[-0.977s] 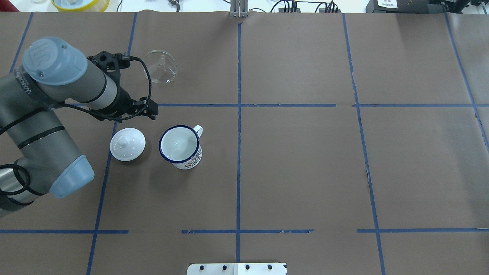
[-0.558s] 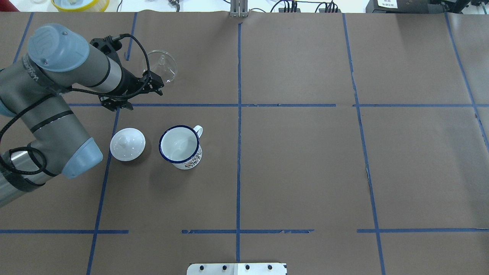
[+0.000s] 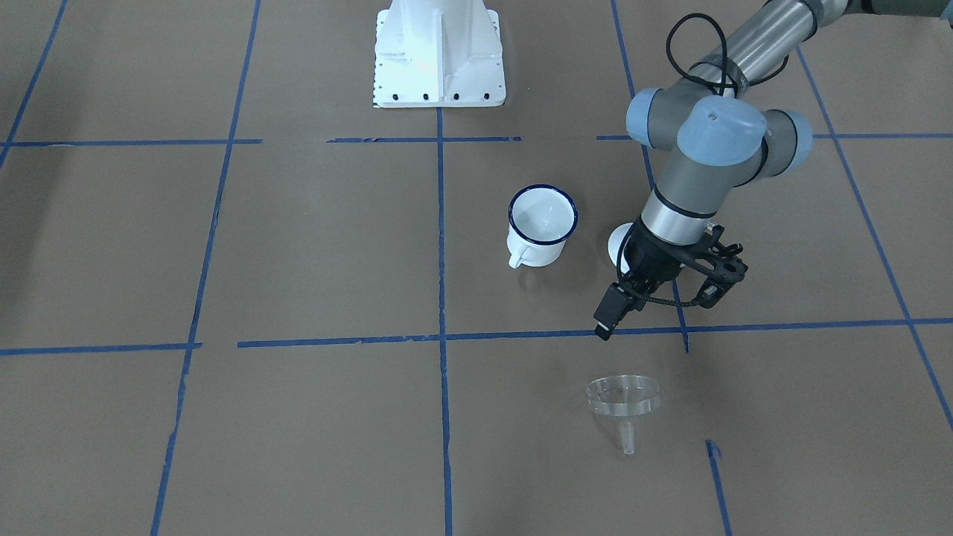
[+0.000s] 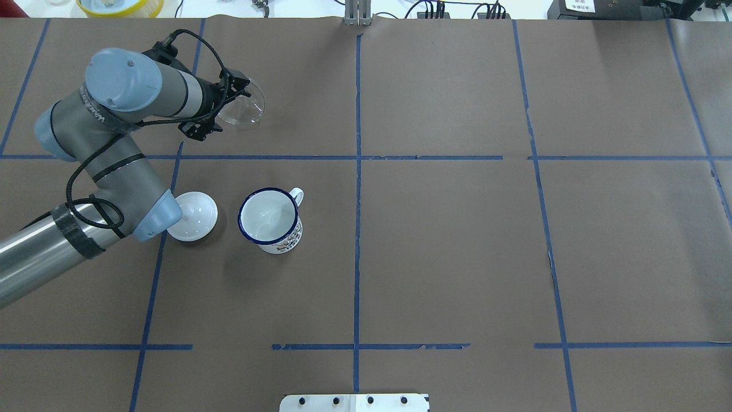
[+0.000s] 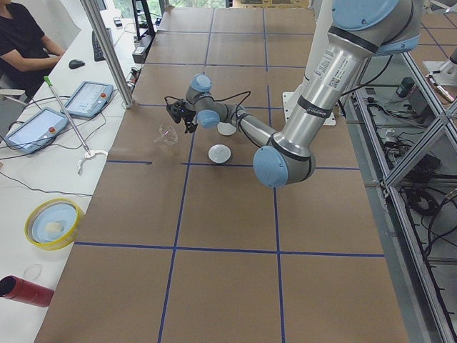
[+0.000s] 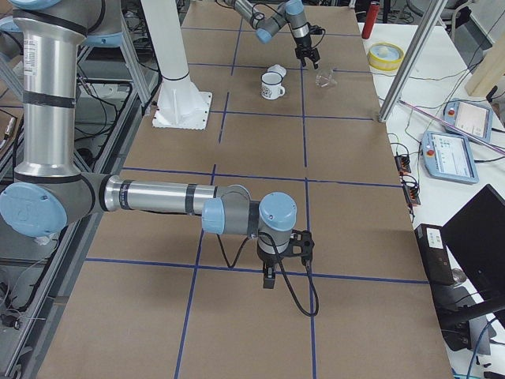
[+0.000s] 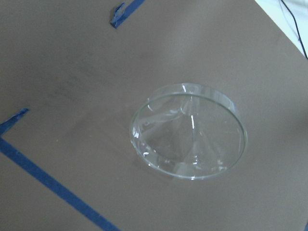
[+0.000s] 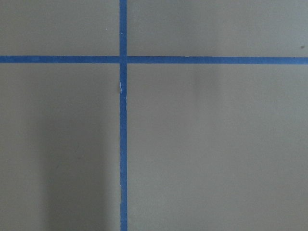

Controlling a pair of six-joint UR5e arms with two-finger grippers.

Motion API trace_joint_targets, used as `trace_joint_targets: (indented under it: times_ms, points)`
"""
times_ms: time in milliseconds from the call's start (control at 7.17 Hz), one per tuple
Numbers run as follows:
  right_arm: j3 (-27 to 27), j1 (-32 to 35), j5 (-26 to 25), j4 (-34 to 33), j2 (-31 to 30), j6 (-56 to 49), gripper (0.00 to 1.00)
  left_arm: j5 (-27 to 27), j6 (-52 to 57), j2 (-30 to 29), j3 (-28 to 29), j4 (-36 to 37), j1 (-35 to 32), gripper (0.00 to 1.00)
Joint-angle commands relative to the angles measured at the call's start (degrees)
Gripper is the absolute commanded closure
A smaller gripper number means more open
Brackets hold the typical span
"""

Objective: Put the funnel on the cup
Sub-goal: 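Lower the left gripper and grasp the glass funnel's rim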

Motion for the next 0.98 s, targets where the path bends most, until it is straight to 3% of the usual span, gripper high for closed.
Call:
trace_joint_targets:
  times_ms: [0, 558, 698, 837]
  points:
    - [0.03, 0.00, 0.00, 0.00, 0.00, 0.00, 0.00, 4.90, -6.02, -3.59, 4.50, -1.62, 0.38, 0.00]
    - [0.03, 0.00, 0.00, 0.00, 0.00, 0.00, 0.00, 9.49, -7.89, -5.19, 11.37, -8.39, 0.65, 0.00]
    - [0.03, 0.00, 0.00, 0.00, 0.00, 0.00, 0.00, 9.49, -7.98, -5.19, 11.38, -8.48, 0.65, 0.08]
    - [0.03, 0.00, 0.00, 0.00, 0.00, 0.00, 0.00, 9.49, -7.98, -5.19, 11.38, -9.09, 0.82, 0.24]
